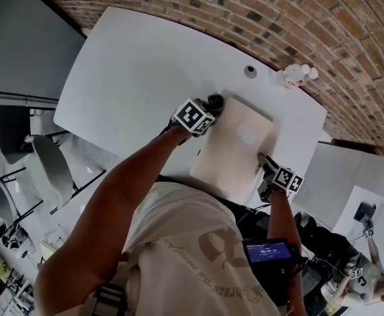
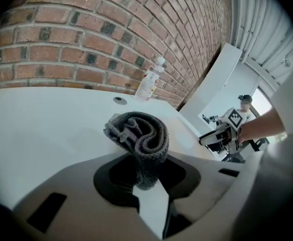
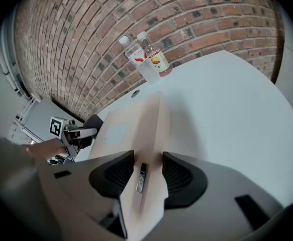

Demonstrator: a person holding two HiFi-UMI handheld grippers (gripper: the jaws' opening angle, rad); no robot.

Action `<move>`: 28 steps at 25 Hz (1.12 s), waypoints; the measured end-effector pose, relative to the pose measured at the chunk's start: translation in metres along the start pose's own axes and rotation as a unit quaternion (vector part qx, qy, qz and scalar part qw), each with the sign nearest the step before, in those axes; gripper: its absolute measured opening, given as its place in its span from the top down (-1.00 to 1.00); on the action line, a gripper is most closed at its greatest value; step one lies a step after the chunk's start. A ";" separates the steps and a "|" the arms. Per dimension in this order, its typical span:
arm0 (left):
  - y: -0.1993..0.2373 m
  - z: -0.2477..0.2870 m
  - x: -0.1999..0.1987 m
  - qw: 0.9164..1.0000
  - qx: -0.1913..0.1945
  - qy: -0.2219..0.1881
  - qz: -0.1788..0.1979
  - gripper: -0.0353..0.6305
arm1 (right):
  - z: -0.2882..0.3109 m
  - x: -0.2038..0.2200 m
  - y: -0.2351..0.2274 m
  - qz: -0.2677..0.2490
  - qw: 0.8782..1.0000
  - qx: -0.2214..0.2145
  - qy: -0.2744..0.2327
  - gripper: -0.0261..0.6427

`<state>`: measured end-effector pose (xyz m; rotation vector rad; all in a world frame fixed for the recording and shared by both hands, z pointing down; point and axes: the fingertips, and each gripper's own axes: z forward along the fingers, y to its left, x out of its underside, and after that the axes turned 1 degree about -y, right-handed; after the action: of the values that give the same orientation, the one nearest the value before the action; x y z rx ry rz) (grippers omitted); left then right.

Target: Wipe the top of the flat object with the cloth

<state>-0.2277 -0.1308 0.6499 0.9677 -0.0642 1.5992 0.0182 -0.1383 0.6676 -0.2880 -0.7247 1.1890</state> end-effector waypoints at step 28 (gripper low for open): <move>-0.079 -0.054 0.115 0.994 0.053 0.068 0.062 0.58 | -0.002 -0.001 -0.002 0.011 0.999 0.014 -0.036 0.36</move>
<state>-0.1841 0.0125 0.6483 0.9497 0.0560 1.7948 0.0213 -0.1395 0.6671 -0.2317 -0.7677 1.2346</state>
